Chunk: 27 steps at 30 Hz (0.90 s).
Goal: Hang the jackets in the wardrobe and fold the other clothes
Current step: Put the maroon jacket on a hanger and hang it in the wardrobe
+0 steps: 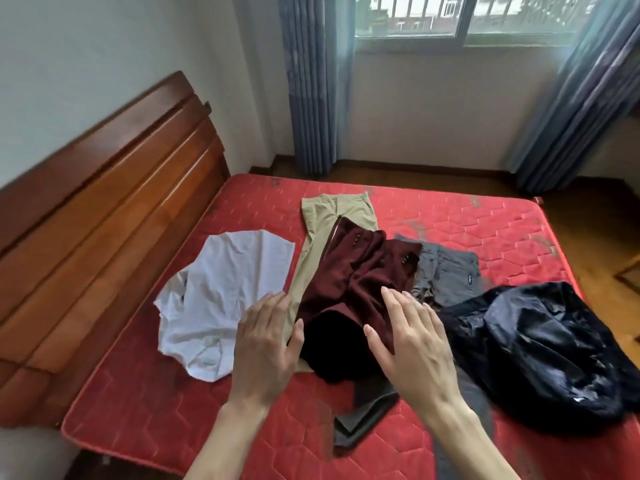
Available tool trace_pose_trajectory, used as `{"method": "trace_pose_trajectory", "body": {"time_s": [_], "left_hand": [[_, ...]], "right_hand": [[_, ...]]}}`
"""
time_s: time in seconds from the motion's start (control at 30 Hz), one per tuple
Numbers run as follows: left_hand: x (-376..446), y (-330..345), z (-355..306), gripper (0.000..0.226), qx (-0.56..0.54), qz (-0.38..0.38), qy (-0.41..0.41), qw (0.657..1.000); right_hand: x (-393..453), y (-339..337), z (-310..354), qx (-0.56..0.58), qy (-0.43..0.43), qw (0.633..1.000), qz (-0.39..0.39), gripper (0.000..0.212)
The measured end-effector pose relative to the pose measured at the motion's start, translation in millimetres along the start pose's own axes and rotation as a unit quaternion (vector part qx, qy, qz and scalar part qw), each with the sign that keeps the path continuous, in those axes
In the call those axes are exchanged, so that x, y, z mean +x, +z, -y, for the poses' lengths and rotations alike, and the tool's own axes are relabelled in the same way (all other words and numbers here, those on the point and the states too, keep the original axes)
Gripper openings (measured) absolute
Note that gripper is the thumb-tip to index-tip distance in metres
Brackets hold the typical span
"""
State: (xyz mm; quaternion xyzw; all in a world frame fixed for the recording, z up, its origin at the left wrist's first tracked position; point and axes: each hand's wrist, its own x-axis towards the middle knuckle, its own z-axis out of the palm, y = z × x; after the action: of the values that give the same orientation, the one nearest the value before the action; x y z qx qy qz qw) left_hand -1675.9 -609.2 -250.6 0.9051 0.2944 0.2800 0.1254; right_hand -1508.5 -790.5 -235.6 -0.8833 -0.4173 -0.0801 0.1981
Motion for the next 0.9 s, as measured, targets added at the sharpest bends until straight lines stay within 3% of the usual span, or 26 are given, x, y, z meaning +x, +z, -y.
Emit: {"method": "trace_pose_trajectory", "body": {"time_s": [0.3, 0.67, 0.9], "left_hand": [[9, 112, 74, 0.046, -0.047, 0.115, -0.02, 0.992], [-44, 279, 154, 0.045, -0.067, 0.171, -0.042, 0.982], [-101, 379, 202, 0.046, -0.037, 0.219, -0.046, 0.974]], "right_hand": [[5, 109, -2, 0.003, 0.052, 0.997, 0.057, 0.063], [-2, 288, -64, 0.043, 0.103, 0.988, 0.107, 0.07], [-41, 408, -108, 0.054, 0.044, 0.982, 0.175, 0.066]]}}
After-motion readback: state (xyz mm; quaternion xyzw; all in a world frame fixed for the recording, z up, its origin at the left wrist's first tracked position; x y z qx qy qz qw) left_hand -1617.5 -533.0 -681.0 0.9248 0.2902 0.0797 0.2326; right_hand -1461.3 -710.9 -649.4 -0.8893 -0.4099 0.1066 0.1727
